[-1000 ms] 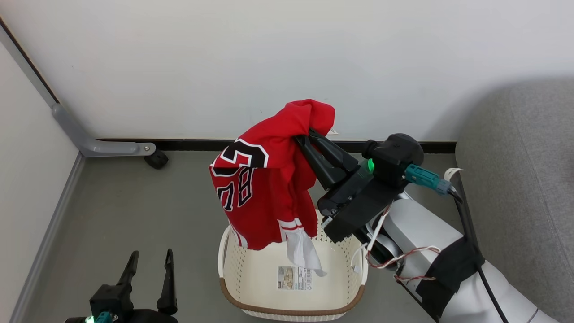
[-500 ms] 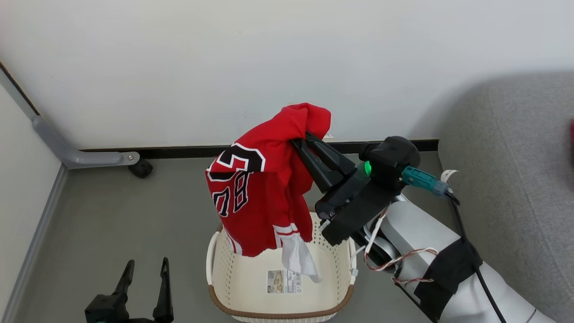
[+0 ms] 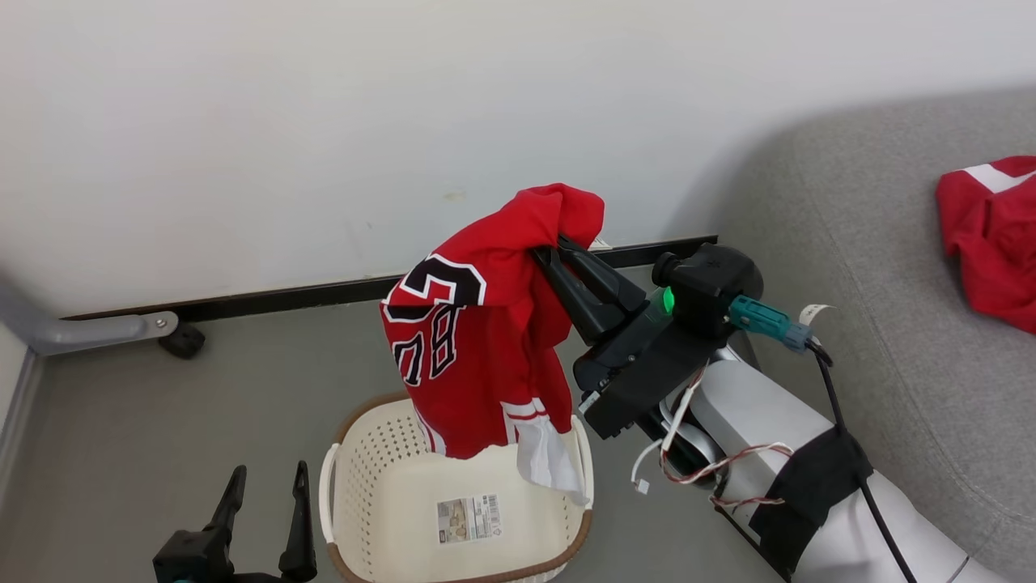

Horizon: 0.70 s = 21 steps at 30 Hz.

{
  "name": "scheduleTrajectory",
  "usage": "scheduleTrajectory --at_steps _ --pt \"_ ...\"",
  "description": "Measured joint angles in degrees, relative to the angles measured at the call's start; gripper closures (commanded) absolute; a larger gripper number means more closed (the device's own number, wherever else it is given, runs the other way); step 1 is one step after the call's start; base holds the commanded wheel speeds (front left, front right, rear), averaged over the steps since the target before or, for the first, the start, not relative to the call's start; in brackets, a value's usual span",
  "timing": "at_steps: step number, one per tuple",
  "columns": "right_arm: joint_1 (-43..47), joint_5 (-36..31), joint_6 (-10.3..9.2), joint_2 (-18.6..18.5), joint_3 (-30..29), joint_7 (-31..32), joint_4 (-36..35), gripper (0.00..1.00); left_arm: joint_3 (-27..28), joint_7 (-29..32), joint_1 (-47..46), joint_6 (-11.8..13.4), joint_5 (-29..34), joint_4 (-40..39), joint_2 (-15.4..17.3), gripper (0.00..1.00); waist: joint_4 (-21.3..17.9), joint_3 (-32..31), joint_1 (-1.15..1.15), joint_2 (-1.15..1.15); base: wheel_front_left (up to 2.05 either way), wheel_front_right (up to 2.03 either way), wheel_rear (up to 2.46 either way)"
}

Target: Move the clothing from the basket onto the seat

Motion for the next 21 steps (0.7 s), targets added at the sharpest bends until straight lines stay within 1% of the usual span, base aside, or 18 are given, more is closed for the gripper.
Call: scheduleTrajectory --at_steps 1,6,7,11,13,15,21 --pt "-0.01 0.0 0.0 -0.01 -0.02 0.0 0.0 1.0 0.11 0.0 -0.01 -0.42 0.0 0.0 -0.03 0.0 -0.53 0.06 0.0 0.0 0.0 0.0 0.0" --pt "-0.32 -0.03 -0.02 -0.01 -1.0 0.0 0.43 1.0 0.24 0.0 -0.02 -0.42 0.0 -0.74 -0.66 0.0 -4.29 0.59 0.0 0.0 0.0 0.0 0.0" --pt "-0.32 -0.03 -0.02 -0.01 -1.0 0.0 0.43 1.0 0.24 0.0 -0.02 -0.42 0.0 -0.74 -0.66 0.0 -4.29 0.59 0.0 0.0 0.0 0.0 0.0" --pt "-0.5 -0.14 -0.02 0.0 -1.46 0.0 0.77 1.0 0.57 0.0 -0.06 -0.45 0.0 -0.79 -0.71 0.0 -6.89 0.97 0.0 0.0 0.0 0.0 0.0" --pt "-0.54 -0.27 -0.02 0.01 -1.54 0.0 0.86 1.0 0.59 0.0 -0.07 -0.45 0.0 -0.79 -0.73 0.0 -7.4 1.04 0.0 0.0 0.0 0.0 0.0" --pt "-0.58 -0.6 -0.02 0.01 -1.75 0.0 0.87 1.0 0.58 0.0 -0.07 -0.94 0.0 -0.9 -0.76 0.0 -8.43 1.2 0.0 0.0 0.0 0.0 0.0" --pt "-0.69 -1.05 -0.02 0.02 -2.38 0.0 0.93 1.0 0.86 0.0 -0.1 -1.18 0.0 -1.18 -0.98 0.0 -11.55 1.7 0.0 0.0 0.0 0.0 0.0"
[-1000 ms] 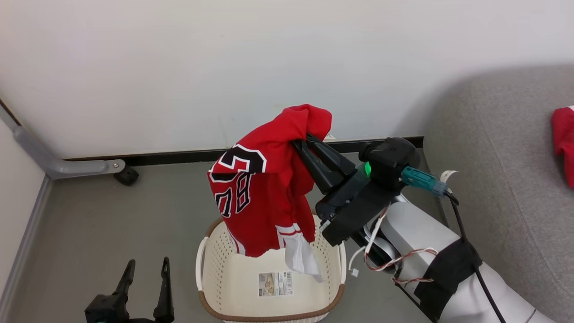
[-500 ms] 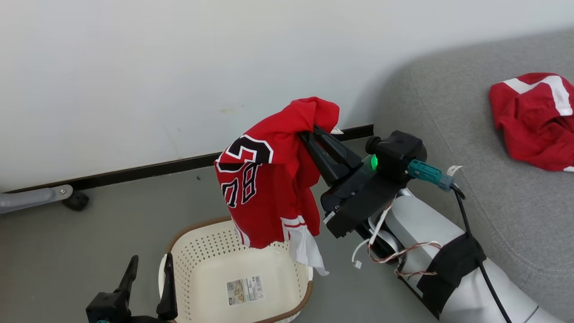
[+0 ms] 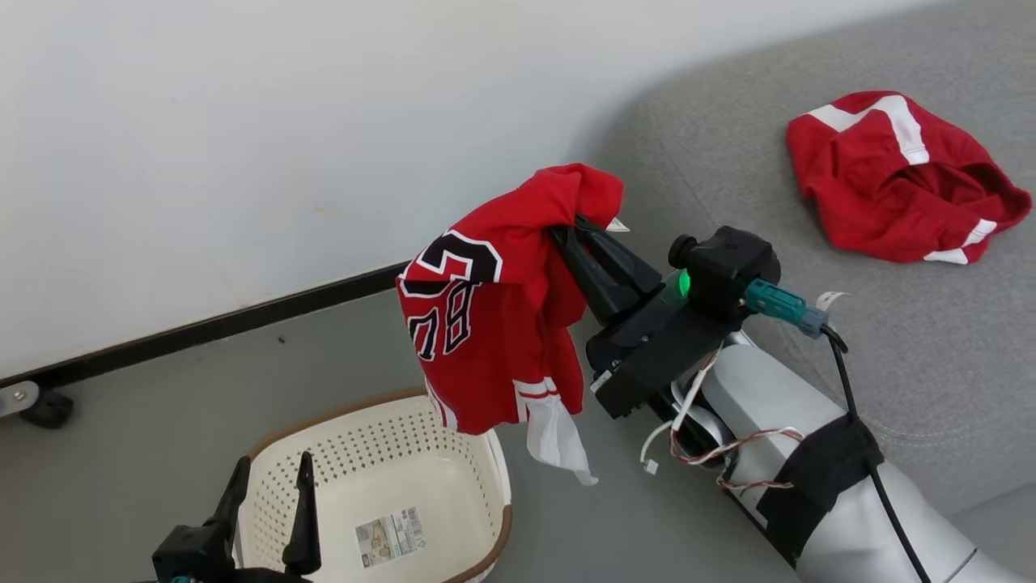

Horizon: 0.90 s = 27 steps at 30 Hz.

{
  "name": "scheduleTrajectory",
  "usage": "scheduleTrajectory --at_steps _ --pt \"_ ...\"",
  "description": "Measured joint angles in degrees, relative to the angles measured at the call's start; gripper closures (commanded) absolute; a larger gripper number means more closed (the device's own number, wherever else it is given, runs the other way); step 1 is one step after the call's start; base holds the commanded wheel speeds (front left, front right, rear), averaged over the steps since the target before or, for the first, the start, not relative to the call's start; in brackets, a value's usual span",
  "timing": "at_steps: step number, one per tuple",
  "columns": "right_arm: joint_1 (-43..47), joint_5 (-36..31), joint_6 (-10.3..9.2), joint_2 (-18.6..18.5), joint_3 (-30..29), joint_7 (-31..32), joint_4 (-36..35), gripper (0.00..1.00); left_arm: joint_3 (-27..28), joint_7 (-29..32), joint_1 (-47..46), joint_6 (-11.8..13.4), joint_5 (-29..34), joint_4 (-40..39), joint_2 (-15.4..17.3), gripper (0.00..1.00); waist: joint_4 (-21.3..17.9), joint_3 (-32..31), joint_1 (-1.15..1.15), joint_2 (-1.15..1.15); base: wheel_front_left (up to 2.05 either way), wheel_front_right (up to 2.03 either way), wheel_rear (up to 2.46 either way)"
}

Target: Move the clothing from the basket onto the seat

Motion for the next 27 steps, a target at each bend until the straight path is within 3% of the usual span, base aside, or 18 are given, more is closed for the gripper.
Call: scheduleTrajectory --at_steps 27 --pt "-0.86 -0.98 0.0 0.07 -2.67 0.0 -0.22 1.0 0.79 0.0 -1.54 -1.21 0.03 -1.34 -0.14 0.0 -13.48 2.91 0.0 0.0 0.0 0.0 0.0"
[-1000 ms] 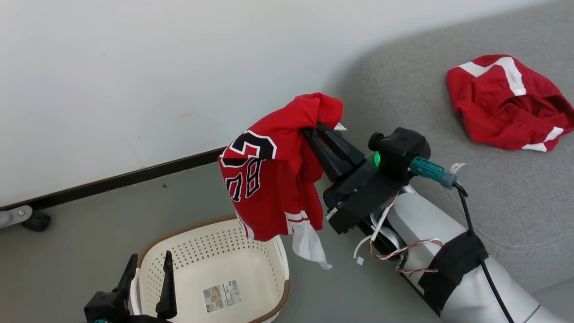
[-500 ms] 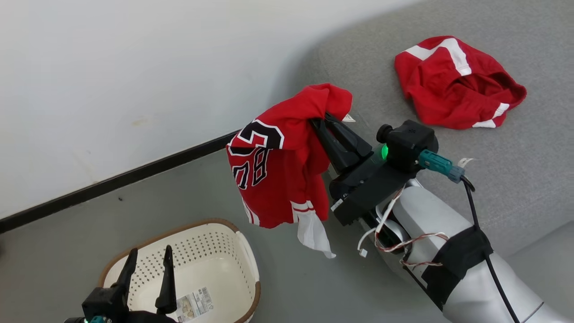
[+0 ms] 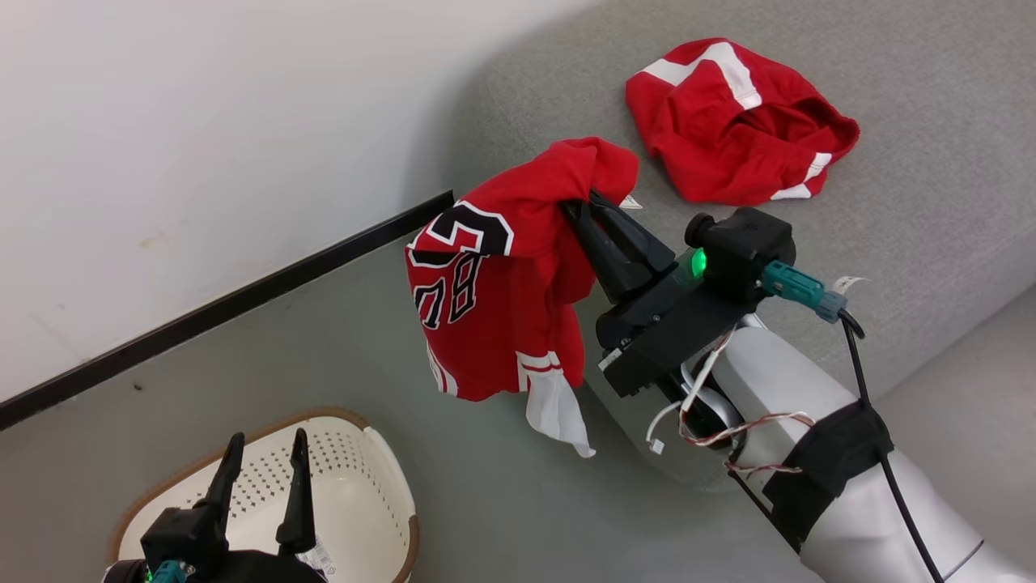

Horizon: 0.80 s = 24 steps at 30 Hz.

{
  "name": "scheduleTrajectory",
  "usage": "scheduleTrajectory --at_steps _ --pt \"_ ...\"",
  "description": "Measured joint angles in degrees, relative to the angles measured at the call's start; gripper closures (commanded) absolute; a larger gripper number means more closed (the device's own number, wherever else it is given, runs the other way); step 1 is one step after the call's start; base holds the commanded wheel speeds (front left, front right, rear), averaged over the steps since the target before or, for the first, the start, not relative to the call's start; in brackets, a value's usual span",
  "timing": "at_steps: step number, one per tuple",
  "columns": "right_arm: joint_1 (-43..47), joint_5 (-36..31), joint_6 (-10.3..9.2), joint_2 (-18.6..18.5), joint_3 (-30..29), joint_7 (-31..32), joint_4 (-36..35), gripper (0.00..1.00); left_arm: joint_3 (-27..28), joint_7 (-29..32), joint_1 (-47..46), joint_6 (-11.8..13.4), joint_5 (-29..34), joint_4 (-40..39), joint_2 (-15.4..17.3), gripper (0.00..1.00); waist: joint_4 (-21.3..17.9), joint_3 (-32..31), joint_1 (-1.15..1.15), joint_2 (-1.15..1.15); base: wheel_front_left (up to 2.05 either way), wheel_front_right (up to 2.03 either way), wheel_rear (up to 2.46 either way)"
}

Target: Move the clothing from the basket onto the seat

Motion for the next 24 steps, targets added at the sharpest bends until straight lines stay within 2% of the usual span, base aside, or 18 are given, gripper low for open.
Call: scheduleTrajectory --at_steps 8,14,24 --pt "0.14 -2.19 -0.49 -0.49 -3.71 0.0 -0.86 1.0 -2.38 0.0 -3.42 -0.07 1.81 0.25 -0.07 0.0 -3.04 1.42 0.0 0.0 0.0 0.0 0.0" --pt "1.68 -3.04 -0.6 -1.24 -5.55 0.01 -2.2 1.0 -4.02 0.0 -5.48 -0.51 2.05 1.67 -0.11 0.0 -3.85 2.16 0.0 0.0 0.0 0.0 0.0" --pt "4.22 -5.09 -2.05 -2.6 -8.72 0.0 -5.2 1.0 -6.31 0.0 -7.87 -0.53 2.2 4.58 -0.1 0.0 -4.53 2.69 0.0 0.0 0.0 0.0 0.0"
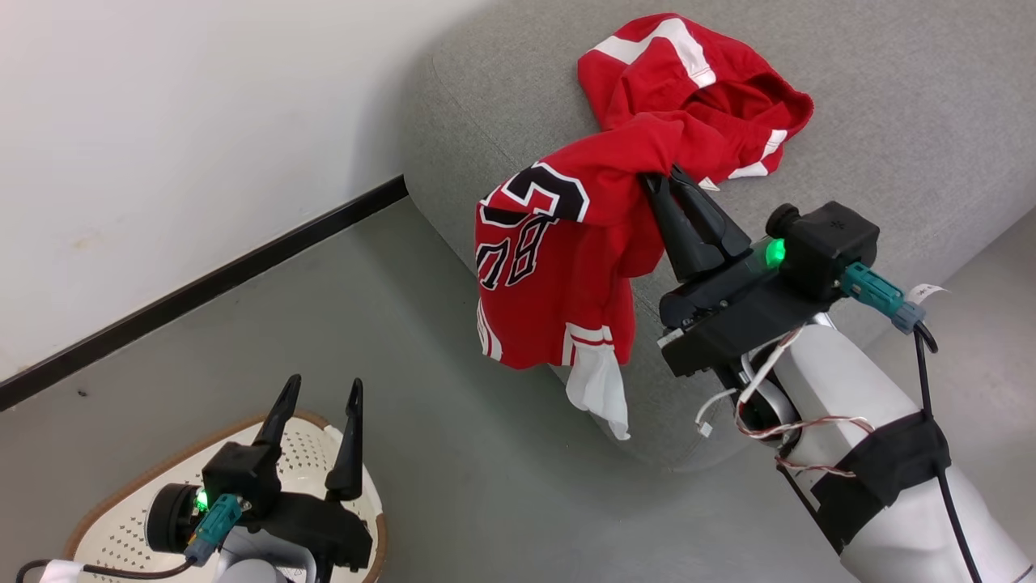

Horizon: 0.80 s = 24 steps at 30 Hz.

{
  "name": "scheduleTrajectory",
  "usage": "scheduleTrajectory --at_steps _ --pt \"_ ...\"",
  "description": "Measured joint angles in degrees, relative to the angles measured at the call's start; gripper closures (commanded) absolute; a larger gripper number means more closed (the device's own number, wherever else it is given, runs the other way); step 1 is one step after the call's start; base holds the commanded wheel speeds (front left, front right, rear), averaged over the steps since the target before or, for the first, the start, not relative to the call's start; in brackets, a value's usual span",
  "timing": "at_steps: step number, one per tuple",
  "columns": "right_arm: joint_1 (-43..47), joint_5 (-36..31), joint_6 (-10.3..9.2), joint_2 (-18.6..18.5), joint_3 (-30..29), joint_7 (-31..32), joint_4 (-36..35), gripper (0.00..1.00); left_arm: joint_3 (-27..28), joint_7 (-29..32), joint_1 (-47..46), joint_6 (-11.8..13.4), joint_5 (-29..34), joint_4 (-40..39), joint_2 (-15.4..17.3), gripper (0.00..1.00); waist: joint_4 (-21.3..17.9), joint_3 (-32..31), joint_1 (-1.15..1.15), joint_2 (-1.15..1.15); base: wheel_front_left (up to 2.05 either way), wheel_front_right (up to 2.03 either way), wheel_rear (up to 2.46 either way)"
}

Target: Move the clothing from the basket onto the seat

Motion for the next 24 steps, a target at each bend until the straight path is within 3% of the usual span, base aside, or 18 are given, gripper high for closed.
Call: scheduleTrajectory --at_steps 17,24 --pt "1.65 -1.46 -0.03 -0.1 -3.41 0.0 -1.56 1.0 -1.58 0.0 -1.21 -0.04 -0.31 1.1 0.57 0.0 -0.13 0.72 0.0 0.0 0.0 0.0 0.0" --pt "0.47 -2.05 -0.02 -2.76 -6.39 0.0 -1.21 1.0 -2.0 0.0 -1.2 -0.04 -0.63 0.7 0.98 0.0 -0.1 1.9 0.0 0.0 0.0 0.0 0.0"
